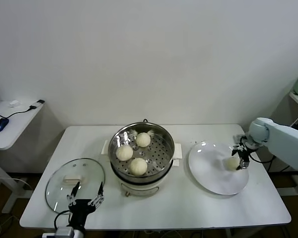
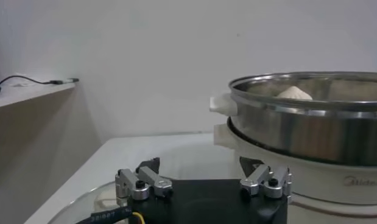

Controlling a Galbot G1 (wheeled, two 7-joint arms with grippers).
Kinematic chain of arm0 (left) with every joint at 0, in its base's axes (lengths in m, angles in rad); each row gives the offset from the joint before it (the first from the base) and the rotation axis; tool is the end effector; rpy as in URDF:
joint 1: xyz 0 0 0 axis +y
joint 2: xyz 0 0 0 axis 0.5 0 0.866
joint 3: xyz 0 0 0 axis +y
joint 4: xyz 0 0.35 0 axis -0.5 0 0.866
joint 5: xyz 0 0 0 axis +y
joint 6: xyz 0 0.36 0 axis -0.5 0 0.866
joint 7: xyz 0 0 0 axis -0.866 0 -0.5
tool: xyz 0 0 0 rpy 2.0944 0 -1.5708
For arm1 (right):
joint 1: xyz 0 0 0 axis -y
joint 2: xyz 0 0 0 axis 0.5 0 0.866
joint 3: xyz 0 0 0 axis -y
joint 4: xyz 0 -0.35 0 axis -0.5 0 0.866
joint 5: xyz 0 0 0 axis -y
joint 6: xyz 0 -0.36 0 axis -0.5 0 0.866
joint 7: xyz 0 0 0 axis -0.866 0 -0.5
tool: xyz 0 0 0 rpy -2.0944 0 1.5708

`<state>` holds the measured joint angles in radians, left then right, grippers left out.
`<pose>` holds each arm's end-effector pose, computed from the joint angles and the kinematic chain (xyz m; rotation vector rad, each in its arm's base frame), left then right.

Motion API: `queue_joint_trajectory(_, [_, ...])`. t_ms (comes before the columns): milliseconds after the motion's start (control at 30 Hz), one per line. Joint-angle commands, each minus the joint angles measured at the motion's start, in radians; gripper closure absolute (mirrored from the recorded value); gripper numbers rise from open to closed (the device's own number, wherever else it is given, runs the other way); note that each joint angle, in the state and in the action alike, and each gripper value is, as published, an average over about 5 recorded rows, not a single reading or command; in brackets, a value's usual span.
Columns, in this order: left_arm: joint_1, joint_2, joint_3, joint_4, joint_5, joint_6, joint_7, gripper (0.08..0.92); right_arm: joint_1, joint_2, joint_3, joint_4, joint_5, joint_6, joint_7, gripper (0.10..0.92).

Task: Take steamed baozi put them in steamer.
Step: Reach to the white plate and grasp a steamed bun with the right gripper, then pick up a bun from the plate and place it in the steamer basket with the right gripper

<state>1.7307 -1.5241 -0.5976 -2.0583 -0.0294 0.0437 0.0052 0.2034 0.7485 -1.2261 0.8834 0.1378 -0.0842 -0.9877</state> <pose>0.1322 0.0320 -0.3399 0.0507 -2.9029 -0.0718 0.5485 -0.2375 -0.2340 1.1208 -1.3148 1.2736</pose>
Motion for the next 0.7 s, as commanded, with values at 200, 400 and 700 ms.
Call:
queue_joint_trajectory(200, [0.002, -0.001, 0.003, -0.006, 0.002, 0.0, -0.001, 0.177, -0.009, 0.0, 0.035, 0.006, -0.009, -0.019, 0.002, 0.447])
queue_joint_trajectory(400, [0.003, -0.003, 0.005, -0.014, 0.002, 0.002, -0.001, 0.177, 0.197, -0.045, -0.142, 0.139, 0.112, -0.045, -0.008, 0.473])
queue_joint_trajectory(700, [-0.001, -0.004, 0.019, -0.032, 0.004, 0.004, -0.001, 0.177, 0.805, 0.052, -0.641, 0.423, 0.6, -0.119, 0.026, 0.468])
